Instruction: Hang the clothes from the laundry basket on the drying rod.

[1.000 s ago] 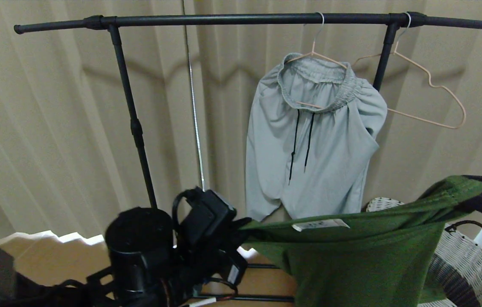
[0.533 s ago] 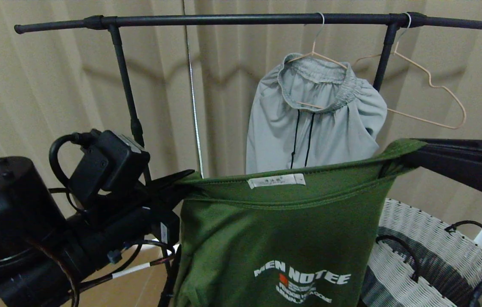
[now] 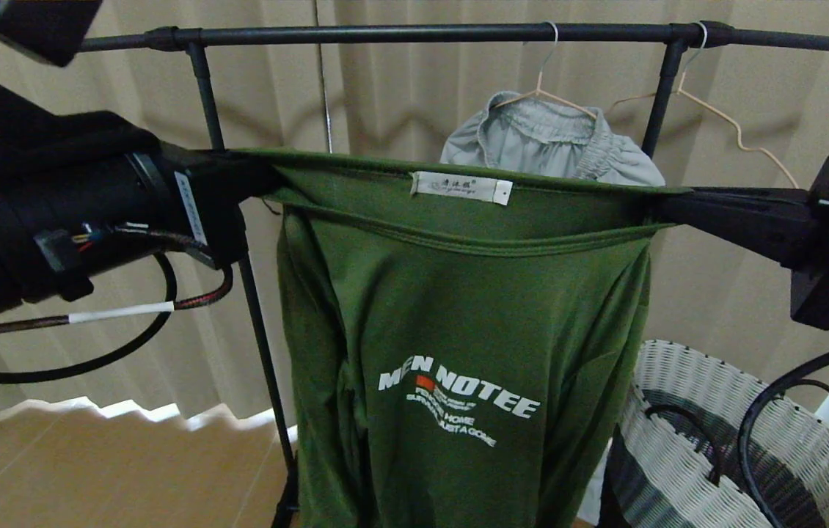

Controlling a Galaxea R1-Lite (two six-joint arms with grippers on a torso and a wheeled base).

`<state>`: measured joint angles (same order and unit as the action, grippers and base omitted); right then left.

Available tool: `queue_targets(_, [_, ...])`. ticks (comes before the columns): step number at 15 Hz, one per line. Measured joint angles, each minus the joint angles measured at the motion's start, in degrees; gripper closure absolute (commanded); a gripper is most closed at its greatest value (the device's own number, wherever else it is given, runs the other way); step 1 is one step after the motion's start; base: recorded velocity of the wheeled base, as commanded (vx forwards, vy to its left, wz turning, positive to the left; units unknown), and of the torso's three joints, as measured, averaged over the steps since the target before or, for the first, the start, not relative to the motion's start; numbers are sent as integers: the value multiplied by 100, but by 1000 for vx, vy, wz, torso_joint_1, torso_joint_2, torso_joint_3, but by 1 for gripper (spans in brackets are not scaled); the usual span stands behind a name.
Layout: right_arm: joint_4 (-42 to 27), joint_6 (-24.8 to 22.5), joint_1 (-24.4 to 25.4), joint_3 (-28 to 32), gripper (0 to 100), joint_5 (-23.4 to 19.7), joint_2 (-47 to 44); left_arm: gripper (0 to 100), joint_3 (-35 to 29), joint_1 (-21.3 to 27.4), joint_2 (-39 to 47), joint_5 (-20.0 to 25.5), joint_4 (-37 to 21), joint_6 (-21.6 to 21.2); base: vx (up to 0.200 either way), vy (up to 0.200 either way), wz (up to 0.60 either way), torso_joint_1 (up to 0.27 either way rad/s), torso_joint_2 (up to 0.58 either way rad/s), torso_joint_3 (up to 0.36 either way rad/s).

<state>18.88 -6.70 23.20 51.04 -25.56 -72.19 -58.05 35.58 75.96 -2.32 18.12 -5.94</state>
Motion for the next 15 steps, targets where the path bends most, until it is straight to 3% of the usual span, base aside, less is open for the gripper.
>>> queue_targets(3, [514, 217, -127, 61, 100, -2, -156, 100, -344, -11, 0, -6, -545, 2, 0, 0, 0, 0, 0, 0])
queue_targets(7, [611, 329, -149, 61, 100, 11, -263, 100, -137, -6, -57, 5, -608, -16, 0, 0, 0, 0, 0, 0])
queue_targets(11, [457, 323, -151, -151, 100, 44, -173, 100, 393, -6, -49, 7, -39, 4, 0, 0, 0, 0, 0, 0])
queue_targets(15, [-416, 325, 65, -135, 100, 17, 371, 100, 61, -15, 391, -17, 391, 24, 0, 0, 0, 0, 0, 0])
